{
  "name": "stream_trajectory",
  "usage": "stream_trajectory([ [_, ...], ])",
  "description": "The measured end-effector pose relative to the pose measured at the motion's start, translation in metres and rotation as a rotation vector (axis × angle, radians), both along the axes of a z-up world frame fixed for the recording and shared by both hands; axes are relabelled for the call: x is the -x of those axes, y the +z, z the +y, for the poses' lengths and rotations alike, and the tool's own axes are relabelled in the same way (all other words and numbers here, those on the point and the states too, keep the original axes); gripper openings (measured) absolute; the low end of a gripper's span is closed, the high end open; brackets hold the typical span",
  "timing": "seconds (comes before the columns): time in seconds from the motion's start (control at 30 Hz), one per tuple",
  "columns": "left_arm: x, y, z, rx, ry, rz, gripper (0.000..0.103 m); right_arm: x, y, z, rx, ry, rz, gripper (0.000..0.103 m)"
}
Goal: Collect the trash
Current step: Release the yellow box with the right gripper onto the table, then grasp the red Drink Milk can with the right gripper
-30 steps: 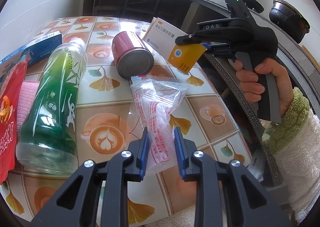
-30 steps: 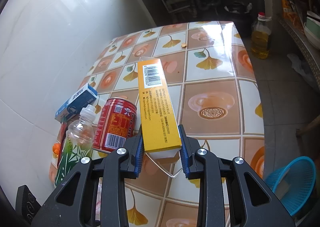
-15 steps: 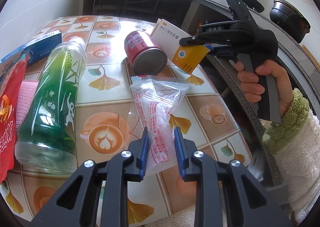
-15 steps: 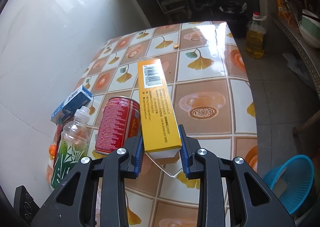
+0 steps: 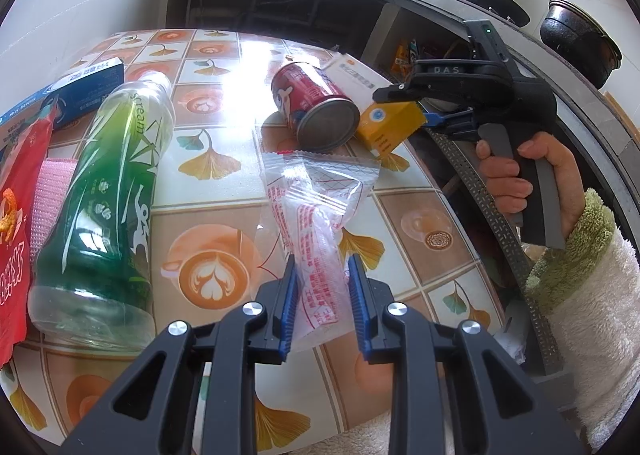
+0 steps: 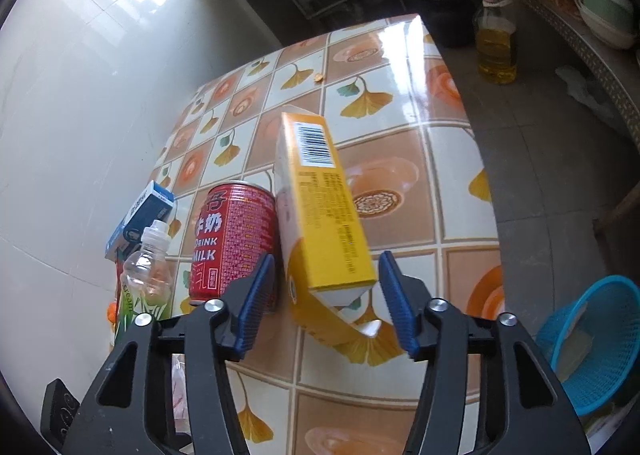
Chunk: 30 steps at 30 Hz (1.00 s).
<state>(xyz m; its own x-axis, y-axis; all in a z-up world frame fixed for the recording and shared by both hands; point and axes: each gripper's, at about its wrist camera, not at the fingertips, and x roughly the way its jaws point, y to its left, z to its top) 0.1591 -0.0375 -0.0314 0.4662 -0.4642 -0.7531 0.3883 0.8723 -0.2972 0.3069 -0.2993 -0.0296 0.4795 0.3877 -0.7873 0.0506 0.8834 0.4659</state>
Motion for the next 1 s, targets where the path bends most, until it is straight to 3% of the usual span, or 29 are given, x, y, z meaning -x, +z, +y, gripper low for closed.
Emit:
stream_trajectory([
  [0.27,-0.003,-0.001,0.001,0.012,-0.005,0.007,0.024,-0.002,0.031,-0.008,0.065,-0.050,-0.093,0.067],
  [0.47,-0.005,-0.003,0.004,0.014,0.005,0.012,0.024,-0.018,0.035,0.043,0.066,0.135,-0.062,0.076],
  [0.63,-0.005,-0.004,0.005,0.018,0.002,0.015,0.024,-0.034,0.017,0.083,0.222,0.196,0.025,0.075],
  [0.7,-0.004,-0.004,0.006,0.020,0.000,0.017,0.024,-0.037,0.011,0.090,0.224,0.215,0.047,0.068],
  [0.87,-0.005,-0.005,0.007,0.026,0.005,0.022,0.024,-0.039,0.000,0.104,0.294,0.238,0.085,0.063],
  [1.0,-0.006,-0.005,0.009,0.031,0.012,0.022,0.024,-0.036,-0.001,0.103,0.282,0.230,0.082,0.062],
])
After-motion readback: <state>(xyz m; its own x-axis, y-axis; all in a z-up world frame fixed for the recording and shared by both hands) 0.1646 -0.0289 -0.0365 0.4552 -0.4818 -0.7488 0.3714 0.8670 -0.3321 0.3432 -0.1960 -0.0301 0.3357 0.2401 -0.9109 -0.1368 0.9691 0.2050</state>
